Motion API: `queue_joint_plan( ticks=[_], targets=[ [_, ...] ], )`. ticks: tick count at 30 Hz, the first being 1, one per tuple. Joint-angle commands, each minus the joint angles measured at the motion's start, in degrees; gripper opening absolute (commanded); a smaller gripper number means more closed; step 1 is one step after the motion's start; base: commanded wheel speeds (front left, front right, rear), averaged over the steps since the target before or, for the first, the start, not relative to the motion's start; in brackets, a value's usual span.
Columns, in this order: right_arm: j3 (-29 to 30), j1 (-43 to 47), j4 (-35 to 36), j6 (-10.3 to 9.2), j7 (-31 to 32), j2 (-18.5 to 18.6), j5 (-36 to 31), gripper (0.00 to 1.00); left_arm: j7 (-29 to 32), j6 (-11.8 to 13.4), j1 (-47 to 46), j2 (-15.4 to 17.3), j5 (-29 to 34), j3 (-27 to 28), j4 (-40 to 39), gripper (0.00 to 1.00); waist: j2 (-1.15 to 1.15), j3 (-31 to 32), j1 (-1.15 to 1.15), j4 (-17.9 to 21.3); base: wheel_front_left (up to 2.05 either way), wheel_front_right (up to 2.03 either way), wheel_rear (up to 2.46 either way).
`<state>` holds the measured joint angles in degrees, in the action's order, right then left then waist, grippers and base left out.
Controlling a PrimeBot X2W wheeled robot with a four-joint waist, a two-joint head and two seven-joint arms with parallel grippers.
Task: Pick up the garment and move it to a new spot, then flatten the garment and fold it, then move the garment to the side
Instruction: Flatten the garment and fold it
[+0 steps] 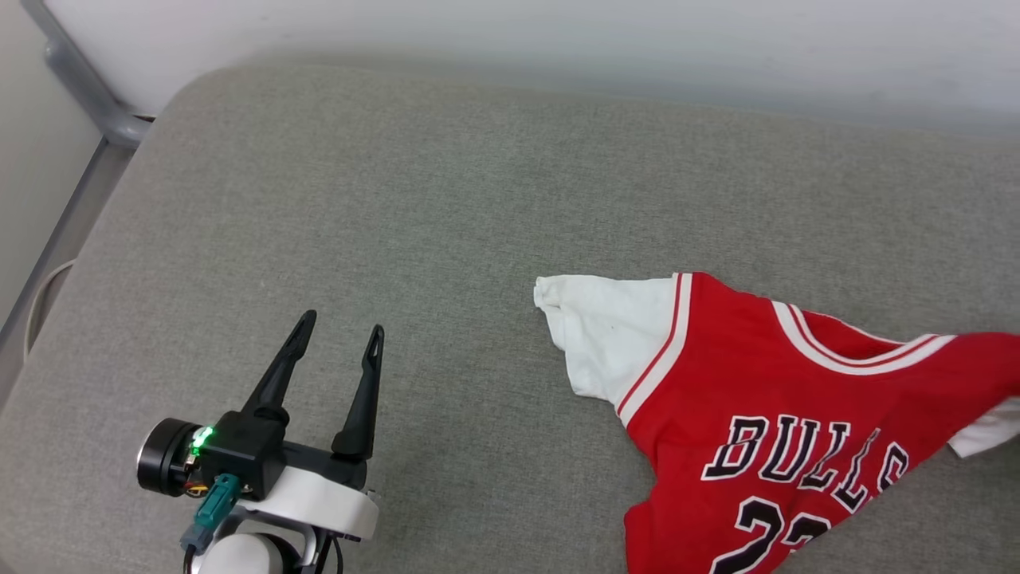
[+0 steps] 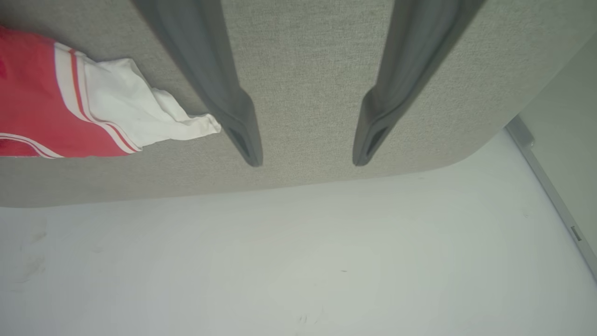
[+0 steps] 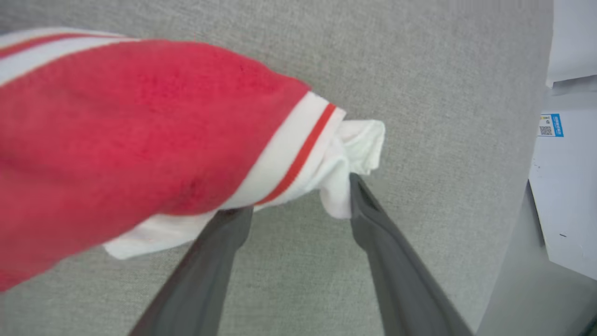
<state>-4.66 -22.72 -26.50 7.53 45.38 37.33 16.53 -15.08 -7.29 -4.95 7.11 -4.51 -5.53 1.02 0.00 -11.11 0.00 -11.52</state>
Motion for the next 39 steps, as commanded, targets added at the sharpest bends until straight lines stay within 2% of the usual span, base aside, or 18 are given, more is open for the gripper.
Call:
queue_joint_plan(
  ticks=[1, 8, 14, 17, 22, 26, 33, 36, 39],
  targets=[
    [0.48, -1.17, -0.34, -0.08, -1.63, -1.5, 0.13, 1.0, -0.14, 0.01, -0.19, 0.38, 0.31, 0.17, 0.02, 1.0, 0.0, 0.64, 0.0, 0.93, 0.0, 0.0, 0.0],
    [1.51, -2.44, 2.54, -0.08, -9.26, -4.61, -0.22, 1.0, -0.14, -0.05, 0.84, 0.95, 0.48, 1.15, -0.34, 1.0, 0.0, 3.28, 0.0, 5.06, 0.0, 0.0, 0.0],
    [2.98, 0.82, 8.86, -0.08, -17.88, -8.63, 0.41, 1.0, -0.13, -0.07, 1.32, 0.74, -0.05, 1.57, -1.03, 1.0, 0.0, 5.0, 0.0, 8.65, 0.0, 0.0, 0.0],
    [4.69, 3.89, 12.9, -0.08, -23.31, -11.98, 0.26, 1.0, -0.14, -0.09, 1.86, 0.24, -0.73, 1.92, -1.46, 1.0, 0.0, 5.55, 0.0, 10.02, 0.0, 0.0, 0.0],
    [8.07, 10.6, 18.9, -0.08, -32.54, -19.72, -0.06, 1.0, -0.13, -0.13, 2.66, -0.29, -1.43, 2.29, -1.77, 1.0, 0.0, 5.94, 0.0, 11.79, 0.0, 0.0, 0.0],
    [9.93, 14.39, 22.27, -0.07, -38.2, -24.86, -1.01, 1.0, -0.14, -0.14, 3.18, 0.19, -1.56, 2.06, -1.67, 1.0, 0.0, 5.59, 0.0, 13.35, 0.0, 0.0, 0.0],
    [10.89, 16.16, 25.95, -0.07, -40.34, -28.23, -2.56, 1.0, -0.03, -0.19, -0.3, 3.13, -1.77, -0.36, 0.26, 1.0, 0.0, 3.31, 0.0, 15.79, 0.0, 0.0, 0.0],
    [11.73, 16.32, 27.48, -0.07, -40.11, -28.95, -3.11, 1.0, 4.14, -0.2, -3.67, 5.43, -3.08, -2.55, 2.52, 1.0, 0.0, 1.76, 0.0, 16.69, 0.0, 0.0, 0.0],
    [12.54, 16.54, 28.31, -0.07, -39.98, -29.51, -3.61, 1.0, 11.11, -0.2, -7.85, 7.07, -5.47, -4.38, 4.31, 1.0, 0.0, 0.25, 0.0, 17.4, 0.0, 0.0, 0.0]
  ],
)
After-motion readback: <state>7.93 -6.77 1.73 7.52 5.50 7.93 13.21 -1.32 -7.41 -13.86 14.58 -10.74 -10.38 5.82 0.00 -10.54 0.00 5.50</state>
